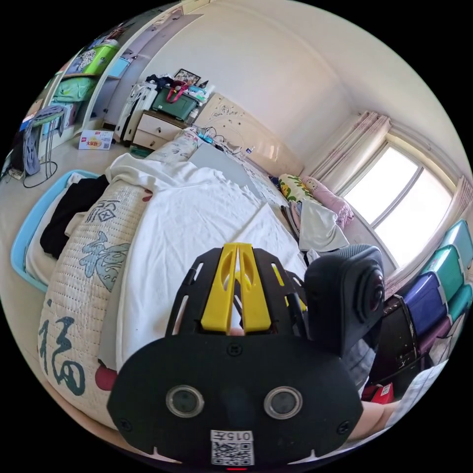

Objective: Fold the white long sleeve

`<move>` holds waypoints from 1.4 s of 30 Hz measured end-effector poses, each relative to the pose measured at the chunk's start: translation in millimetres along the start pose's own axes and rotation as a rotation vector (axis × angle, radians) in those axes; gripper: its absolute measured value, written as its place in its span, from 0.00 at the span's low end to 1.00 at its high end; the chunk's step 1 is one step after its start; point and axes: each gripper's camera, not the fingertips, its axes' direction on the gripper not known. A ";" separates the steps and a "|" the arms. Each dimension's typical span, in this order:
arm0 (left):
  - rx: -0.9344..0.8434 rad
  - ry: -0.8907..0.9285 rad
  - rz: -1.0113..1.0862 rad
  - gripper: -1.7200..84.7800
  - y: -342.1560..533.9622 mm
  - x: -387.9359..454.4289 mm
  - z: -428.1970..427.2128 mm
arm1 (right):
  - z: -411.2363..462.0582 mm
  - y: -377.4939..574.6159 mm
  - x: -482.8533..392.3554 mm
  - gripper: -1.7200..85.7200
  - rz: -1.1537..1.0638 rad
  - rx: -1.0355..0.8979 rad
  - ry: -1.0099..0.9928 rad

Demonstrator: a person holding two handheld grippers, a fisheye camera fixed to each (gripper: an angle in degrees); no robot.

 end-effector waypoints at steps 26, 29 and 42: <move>0.020 0.084 -0.048 0.01 -6.3 0.4 -35.3 | 130.0 46.1 -58.9 0.02 -0.151 -0.020 -0.171; 0.026 0.123 -0.045 0.01 -13.2 0.0 -40.1 | 155.7 52.8 -64.1 0.01 -0.153 -0.030 -0.197; -0.032 0.181 0.170 0.01 -116.0 -36.0 -76.6 | 293.5 98.2 -33.6 0.01 0.052 -0.061 -0.501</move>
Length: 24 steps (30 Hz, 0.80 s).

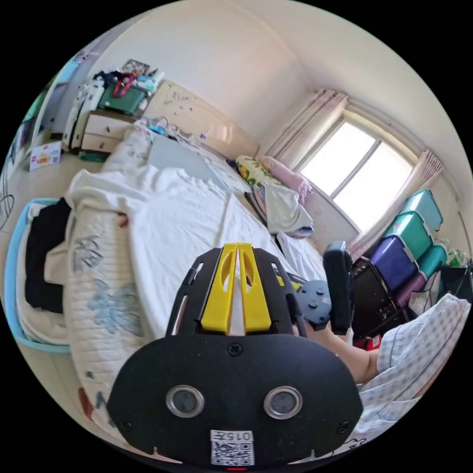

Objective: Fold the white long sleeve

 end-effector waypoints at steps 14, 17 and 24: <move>-0.235 -0.365 -0.555 0.15 -21.0 -319.9 -6.2 | 191.0 46.3 75.8 0.01 0.064 -0.081 -0.613; -0.219 -0.348 -0.661 0.17 -12.2 -347.6 13.5 | 213.3 56.4 60.2 0.01 0.022 -0.072 -0.536; -0.320 -0.452 -0.684 0.07 -12.2 -352.5 51.4 | 268.5 83.4 38.2 0.01 -0.014 -0.061 -0.464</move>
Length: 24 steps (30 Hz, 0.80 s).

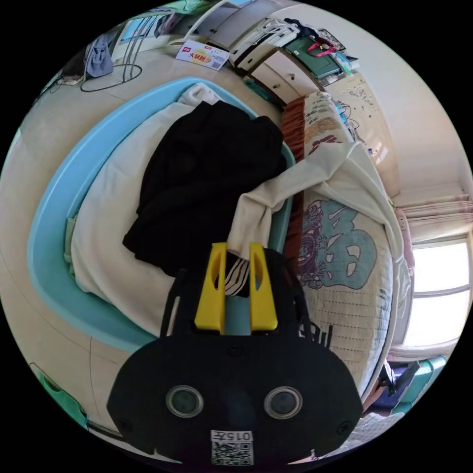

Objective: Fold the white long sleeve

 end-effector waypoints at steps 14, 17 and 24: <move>0.393 -0.265 0.563 0.02 49.2 210.9 -266.7 | 32.7 61.4 67.4 0.01 -0.103 0.126 -0.175; 0.392 -0.216 0.733 0.02 97.6 283.3 -292.2 | 11.7 73.6 92.7 0.02 -0.122 0.201 -0.177; 0.224 0.150 1.016 0.02 241.0 380.3 -228.1 | 12.8 108.2 173.8 0.02 -0.069 0.405 -0.164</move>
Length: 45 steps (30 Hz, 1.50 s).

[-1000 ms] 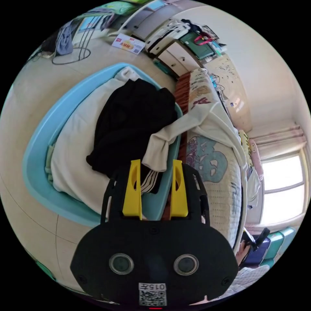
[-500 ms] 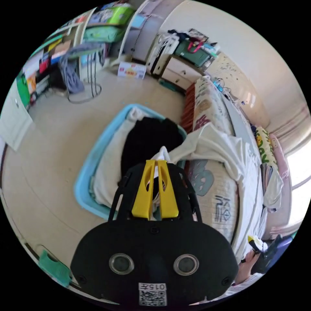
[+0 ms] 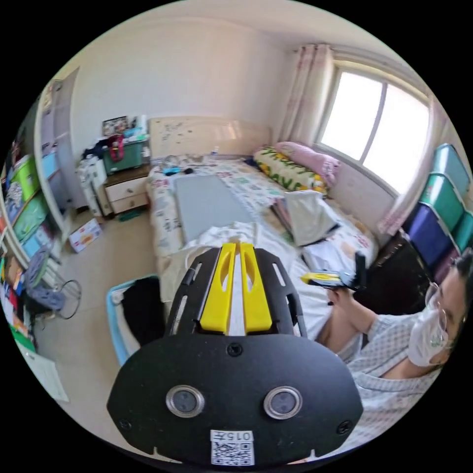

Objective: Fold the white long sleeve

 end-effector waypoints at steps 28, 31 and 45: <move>-0.211 -0.065 0.182 0.16 300.3 184.7 344.8 | 186.1 -7.0 143.3 0.15 0.034 -0.645 -0.217; -0.245 -0.087 0.154 0.13 309.2 182.5 362.5 | 221.9 -10.4 140.8 0.14 -0.003 -0.803 -0.278; -0.160 0.010 0.075 0.07 342.4 167.0 374.5 | 250.7 -59.5 139.3 0.09 -0.022 -0.862 -0.207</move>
